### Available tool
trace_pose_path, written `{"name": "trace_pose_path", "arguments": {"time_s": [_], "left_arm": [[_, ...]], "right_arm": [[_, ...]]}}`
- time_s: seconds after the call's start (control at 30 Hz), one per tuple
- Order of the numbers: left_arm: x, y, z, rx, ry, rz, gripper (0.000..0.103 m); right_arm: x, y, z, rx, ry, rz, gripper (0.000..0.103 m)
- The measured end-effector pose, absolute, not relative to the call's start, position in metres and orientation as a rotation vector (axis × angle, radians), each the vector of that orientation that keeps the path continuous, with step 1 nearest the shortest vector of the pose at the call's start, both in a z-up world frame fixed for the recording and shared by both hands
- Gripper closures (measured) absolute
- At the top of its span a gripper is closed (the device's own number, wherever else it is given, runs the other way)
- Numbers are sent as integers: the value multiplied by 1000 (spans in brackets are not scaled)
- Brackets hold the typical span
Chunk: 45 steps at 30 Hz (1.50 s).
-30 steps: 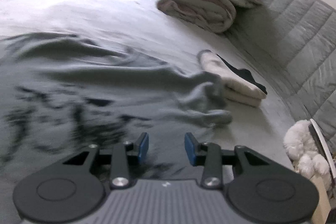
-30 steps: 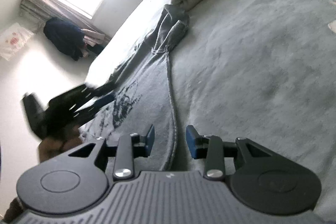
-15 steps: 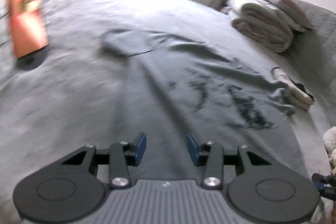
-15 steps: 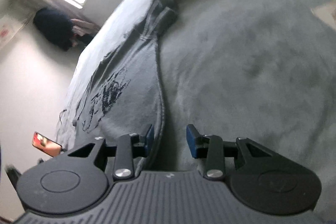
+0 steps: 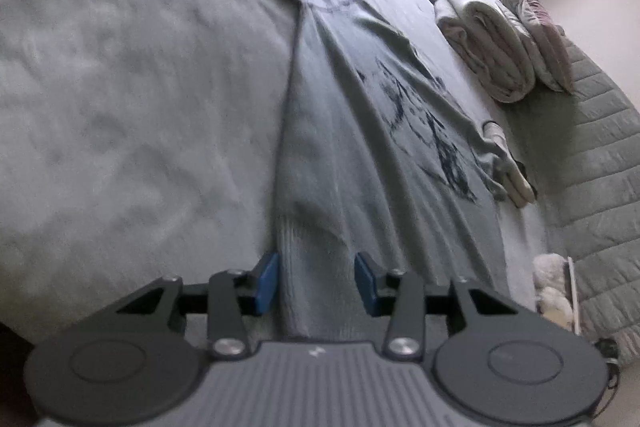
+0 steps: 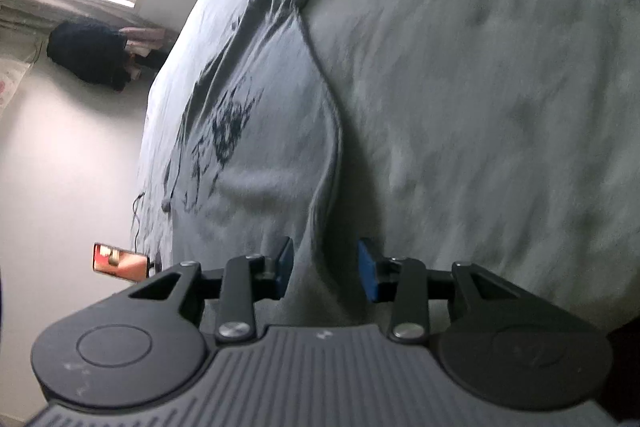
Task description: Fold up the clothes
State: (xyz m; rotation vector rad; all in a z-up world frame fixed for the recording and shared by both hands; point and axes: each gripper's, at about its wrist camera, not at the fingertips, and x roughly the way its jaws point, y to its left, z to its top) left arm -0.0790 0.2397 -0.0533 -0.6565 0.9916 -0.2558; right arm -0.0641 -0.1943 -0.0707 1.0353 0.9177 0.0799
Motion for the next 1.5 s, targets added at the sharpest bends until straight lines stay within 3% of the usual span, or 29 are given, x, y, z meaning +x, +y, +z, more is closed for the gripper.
{"name": "trace_pose_path", "arguments": {"time_s": [0.07, 0.13, 0.17, 0.2, 0.63, 1.03, 1.23, 1.3, 1.33, 1.37, 1.4, 1.5], "left_arm": [[-80, 238, -57, -662, 987, -254, 69], [-80, 234, -58, -659, 997, -251, 79], [-80, 230, -58, -645, 1008, -250, 96], [-80, 227, -57, -622, 1016, -242, 98], [-113, 240, -5, -479, 942, -188, 98], [-123, 236, -40, -400, 1021, -206, 98], [-118, 241, -38, -376, 1012, -255, 90], [-115, 242, -29, -346, 999, -262, 71], [-112, 244, -23, -334, 982, -259, 67], [-108, 245, -16, -324, 962, -255, 63], [-103, 245, -9, -315, 942, -252, 63], [-81, 241, 11, -307, 878, -280, 56]], "right_arm": [[-65, -185, -77, 1034, 930, 81, 64], [-65, -178, -80, 998, 925, 73, 77], [-64, -175, -80, 979, 923, 70, 92], [-65, -173, -78, 969, 919, 61, 94], [-93, -164, -20, 822, 857, 46, 96], [-94, -160, -59, 722, 1001, -27, 96], [-80, -156, -52, 634, 1025, -15, 88], [-75, -158, -45, 611, 1030, -27, 84], [-73, -159, -41, 600, 1031, -33, 80], [-70, -160, -35, 589, 1025, -44, 65], [-67, -161, -28, 576, 1011, -55, 58], [-52, -162, -9, 522, 974, -73, 58]]}}
